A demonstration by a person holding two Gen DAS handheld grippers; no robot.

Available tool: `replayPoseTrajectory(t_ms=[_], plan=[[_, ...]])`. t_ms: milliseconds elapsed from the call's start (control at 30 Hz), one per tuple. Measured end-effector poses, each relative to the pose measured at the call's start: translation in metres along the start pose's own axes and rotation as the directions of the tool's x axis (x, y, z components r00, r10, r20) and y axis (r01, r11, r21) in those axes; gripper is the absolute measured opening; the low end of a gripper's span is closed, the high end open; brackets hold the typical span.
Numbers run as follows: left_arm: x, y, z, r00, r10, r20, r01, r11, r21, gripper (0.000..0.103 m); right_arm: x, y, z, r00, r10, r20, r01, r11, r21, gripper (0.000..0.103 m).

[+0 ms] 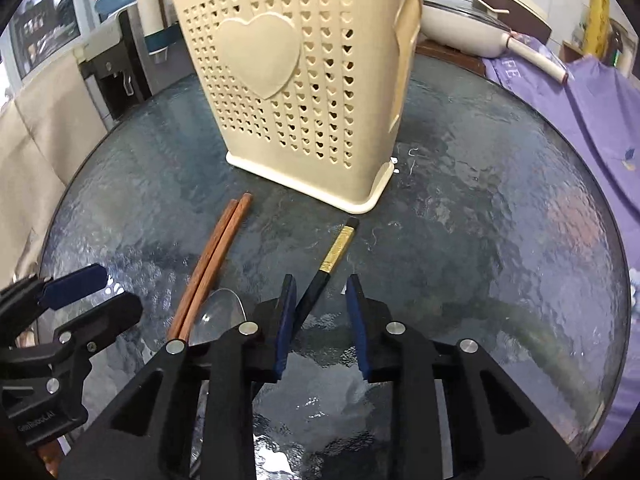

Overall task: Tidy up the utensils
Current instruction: 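Grasp another wooden chopstick with the left tool while the right tool grasps a black gold-tipped chopstick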

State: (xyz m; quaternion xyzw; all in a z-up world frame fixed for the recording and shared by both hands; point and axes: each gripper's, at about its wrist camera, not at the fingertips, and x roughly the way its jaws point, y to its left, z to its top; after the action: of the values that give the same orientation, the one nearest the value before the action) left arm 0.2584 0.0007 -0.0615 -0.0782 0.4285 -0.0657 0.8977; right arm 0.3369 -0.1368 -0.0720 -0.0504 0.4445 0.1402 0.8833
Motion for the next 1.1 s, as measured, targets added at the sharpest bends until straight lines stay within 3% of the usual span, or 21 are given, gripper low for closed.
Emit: replayPoseTrajectory(t_ms=[500,867,1100], plan=[[0.023,-0.011,0.011,0.998,-0.032,-0.049,0.033,0.999,0.029,0.048,-0.005,-0.023,-0.011,1.0,0.016,0.002,-0.016,0.999,-0.039,0.015],[0.029,-0.021,0.013,0.998,0.055,-0.039,-0.05,0.991,0.125,0.04,-0.007,-0.022,-0.015,1.0,0.015,0.007,-0.014,0.999,-0.041,0.015],[0.026,0.004,0.02,0.996,0.086,-0.032,-0.085,0.995,0.057,0.04,-0.008,-0.028,-0.018,1.0,0.019,0.009,-0.018,0.999,-0.028,0.015]])
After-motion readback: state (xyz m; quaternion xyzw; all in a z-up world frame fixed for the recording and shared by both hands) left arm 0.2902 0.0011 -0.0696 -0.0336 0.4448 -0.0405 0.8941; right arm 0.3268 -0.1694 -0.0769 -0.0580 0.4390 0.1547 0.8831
